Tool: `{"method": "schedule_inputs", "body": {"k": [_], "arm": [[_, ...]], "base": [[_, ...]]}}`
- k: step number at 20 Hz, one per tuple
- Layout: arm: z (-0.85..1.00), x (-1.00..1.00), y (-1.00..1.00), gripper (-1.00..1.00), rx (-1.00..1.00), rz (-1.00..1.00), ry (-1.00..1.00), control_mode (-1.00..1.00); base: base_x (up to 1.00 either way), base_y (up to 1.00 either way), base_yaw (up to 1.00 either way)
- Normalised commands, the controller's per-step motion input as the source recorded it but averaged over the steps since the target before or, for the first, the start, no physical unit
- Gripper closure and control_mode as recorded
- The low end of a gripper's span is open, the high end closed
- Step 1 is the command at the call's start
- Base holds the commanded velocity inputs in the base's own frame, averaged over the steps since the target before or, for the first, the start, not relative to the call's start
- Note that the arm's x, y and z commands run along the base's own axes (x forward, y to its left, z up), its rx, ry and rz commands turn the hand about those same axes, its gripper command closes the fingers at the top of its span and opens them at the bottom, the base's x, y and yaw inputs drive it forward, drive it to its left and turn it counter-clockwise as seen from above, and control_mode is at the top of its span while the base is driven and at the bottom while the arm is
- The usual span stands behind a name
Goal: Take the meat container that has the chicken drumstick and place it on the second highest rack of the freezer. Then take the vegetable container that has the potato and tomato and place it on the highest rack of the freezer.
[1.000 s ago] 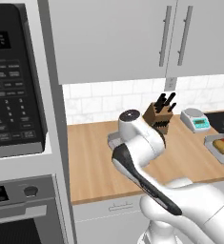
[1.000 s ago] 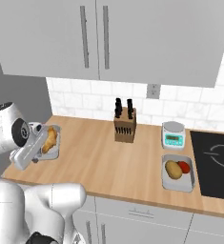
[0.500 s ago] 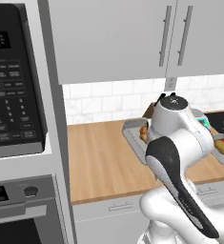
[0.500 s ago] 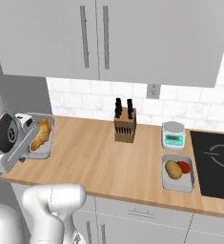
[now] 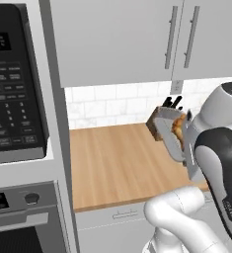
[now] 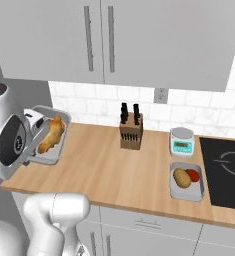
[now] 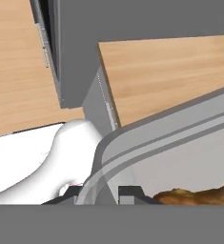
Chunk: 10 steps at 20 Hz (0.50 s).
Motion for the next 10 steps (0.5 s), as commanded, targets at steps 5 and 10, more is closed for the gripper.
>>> {"method": "schedule_inputs", "body": {"k": [5,10], "arm": [[0.09,-0.01,-0.26,1.00,0.05,-0.02,0.00,-1.00],[-0.01,-0.10,0.00,1.00,0.00,0.01,-0.02,-1.00]], "base": [[0.00,0.00,0.00],[0.00,0.00,0.00]]}}
